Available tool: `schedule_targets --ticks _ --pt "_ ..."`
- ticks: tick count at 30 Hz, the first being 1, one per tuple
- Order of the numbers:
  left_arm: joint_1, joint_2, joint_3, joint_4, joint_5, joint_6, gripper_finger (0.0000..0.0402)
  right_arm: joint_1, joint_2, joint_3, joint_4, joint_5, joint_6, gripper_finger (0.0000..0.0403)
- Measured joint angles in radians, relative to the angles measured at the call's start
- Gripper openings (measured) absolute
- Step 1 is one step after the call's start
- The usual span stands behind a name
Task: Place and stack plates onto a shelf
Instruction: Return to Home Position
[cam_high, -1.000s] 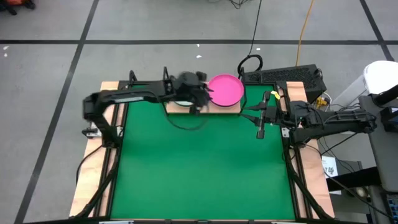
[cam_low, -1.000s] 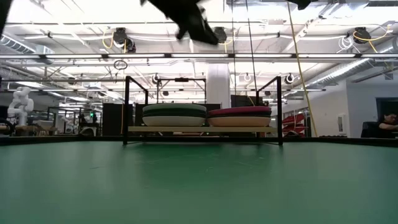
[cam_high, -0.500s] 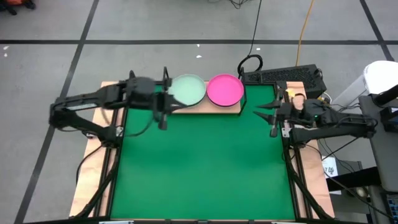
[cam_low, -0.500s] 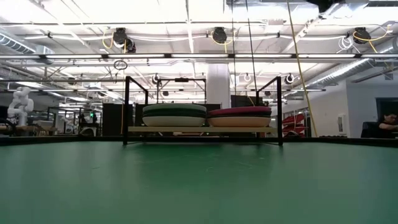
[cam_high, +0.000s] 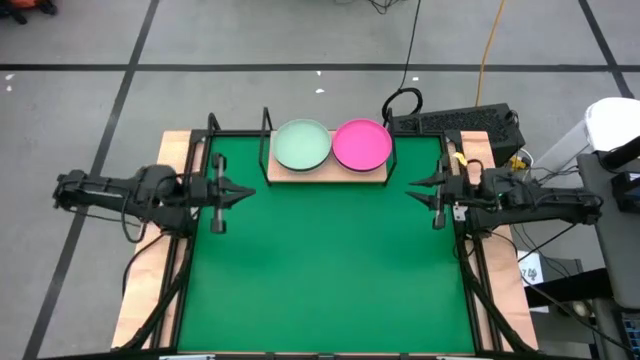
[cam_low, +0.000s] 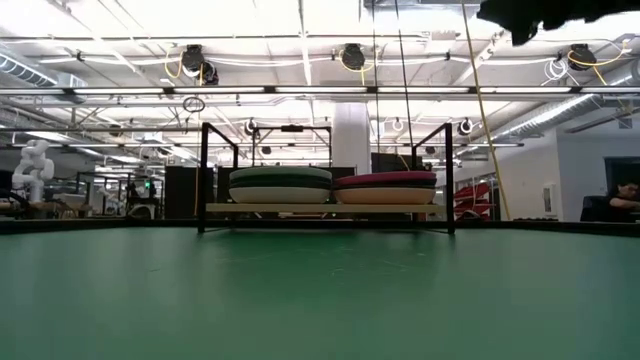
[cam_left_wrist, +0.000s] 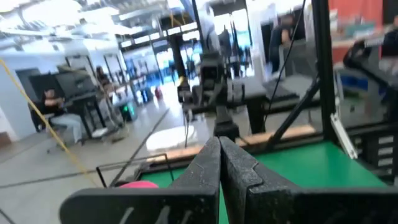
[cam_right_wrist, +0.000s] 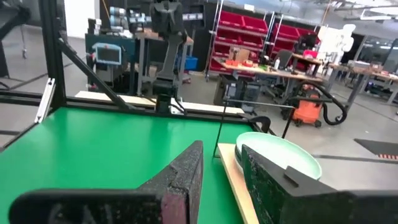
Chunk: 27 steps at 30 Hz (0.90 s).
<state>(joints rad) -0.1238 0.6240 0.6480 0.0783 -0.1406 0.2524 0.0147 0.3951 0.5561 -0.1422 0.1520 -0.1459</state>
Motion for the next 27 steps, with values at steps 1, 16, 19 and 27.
schedule_targets --ticks 1,16,19,27 --pt "-0.007 -0.034 -0.043 0.032 -0.003 -0.006 0.0001 0.000 -0.009 -0.027 0.026 0.000 0.000 0.0093" --pt "0.004 -0.350 -0.416 0.225 -0.027 -0.051 0.0001 0.000 -0.224 -0.296 0.175 0.000 0.034 0.0093" --pt "0.020 -0.427 -0.407 0.170 -0.037 -0.045 0.0001 0.000 -0.297 -0.297 0.140 0.000 0.031 0.0093" --pt "0.037 -0.621 -0.402 -0.017 -0.042 -0.065 0.0001 0.000 -0.387 -0.294 0.092 0.000 0.018 0.0093"
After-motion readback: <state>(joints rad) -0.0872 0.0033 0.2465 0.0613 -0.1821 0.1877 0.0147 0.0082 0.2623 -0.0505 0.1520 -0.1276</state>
